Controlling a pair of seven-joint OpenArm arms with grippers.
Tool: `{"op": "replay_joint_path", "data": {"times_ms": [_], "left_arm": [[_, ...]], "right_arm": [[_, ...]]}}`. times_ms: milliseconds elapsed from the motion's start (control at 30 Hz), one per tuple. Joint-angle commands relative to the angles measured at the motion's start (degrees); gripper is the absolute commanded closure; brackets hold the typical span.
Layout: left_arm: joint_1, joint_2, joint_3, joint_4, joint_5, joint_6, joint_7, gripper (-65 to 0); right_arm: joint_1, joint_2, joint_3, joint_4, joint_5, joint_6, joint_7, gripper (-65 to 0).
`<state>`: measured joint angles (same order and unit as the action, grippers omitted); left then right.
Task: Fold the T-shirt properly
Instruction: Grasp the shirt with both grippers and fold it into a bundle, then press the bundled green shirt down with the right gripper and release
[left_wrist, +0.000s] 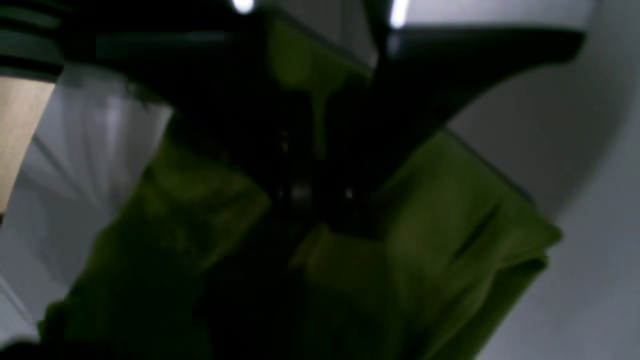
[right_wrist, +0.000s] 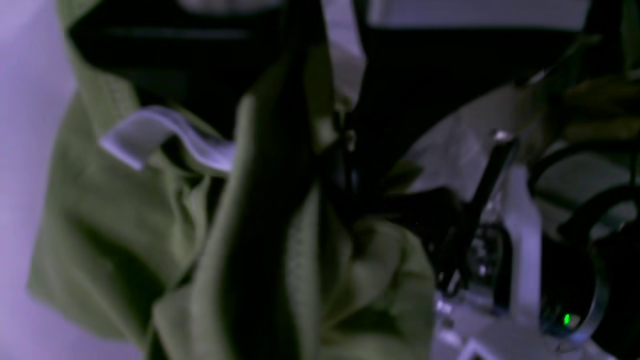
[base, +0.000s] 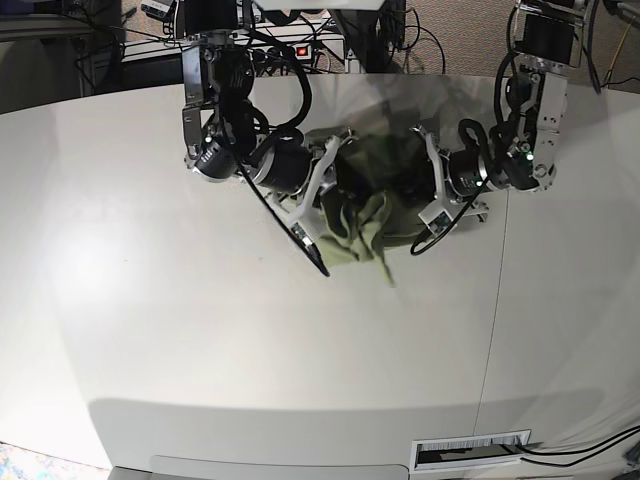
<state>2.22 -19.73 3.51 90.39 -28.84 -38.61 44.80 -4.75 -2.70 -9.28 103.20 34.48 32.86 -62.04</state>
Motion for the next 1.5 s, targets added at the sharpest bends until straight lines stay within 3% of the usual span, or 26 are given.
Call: {"op": "replay_joint_path", "data": {"times_ms": [0, 367, 600, 833, 1033, 1233, 1467], "left_arm": [[-0.5, -0.6, -0.3, 0.9, 0.1, 0.2, 0.5, -9.8], [-0.5, -0.6, -1.2, 4.8, 0.0, 0.2, 2.4, -15.6], [-0.3, -0.8, -8.2, 6.7, -2.0, 0.2, 4.7, -17.8], [-0.1, -6.2, -17.7, 6.6, -4.5, 0.2, 5.3, -17.7], [2.6, -10.6, -21.9, 6.6, -8.4, 0.2, 5.3, -17.7], [4.0, -10.8, -22.5, 6.6, -9.0, 0.2, 5.1, -17.7], [4.3, -10.8, -22.5, 6.6, -8.9, 0.2, 4.8, -17.7]], "right_arm": [[0.8, -0.2, -0.1, 1.1, 0.8, 0.3, 2.3, 0.0], [0.8, -0.8, -3.2, 1.0, -2.9, 0.3, 8.3, 0.0], [0.8, -1.0, -6.8, 1.0, -6.2, 0.3, 10.7, 0.0], [0.8, -2.7, -6.8, 0.9, -9.1, 0.3, 13.3, 0.0], [1.3, -5.3, -8.2, -3.3, -11.6, 0.3, 16.1, 0.0], [5.3, -5.4, -13.3, -10.8, -13.1, 0.2, 22.4, 0.0], [6.7, -5.4, -18.3, -12.2, -17.4, 0.2, 24.0, 0.0]]}}
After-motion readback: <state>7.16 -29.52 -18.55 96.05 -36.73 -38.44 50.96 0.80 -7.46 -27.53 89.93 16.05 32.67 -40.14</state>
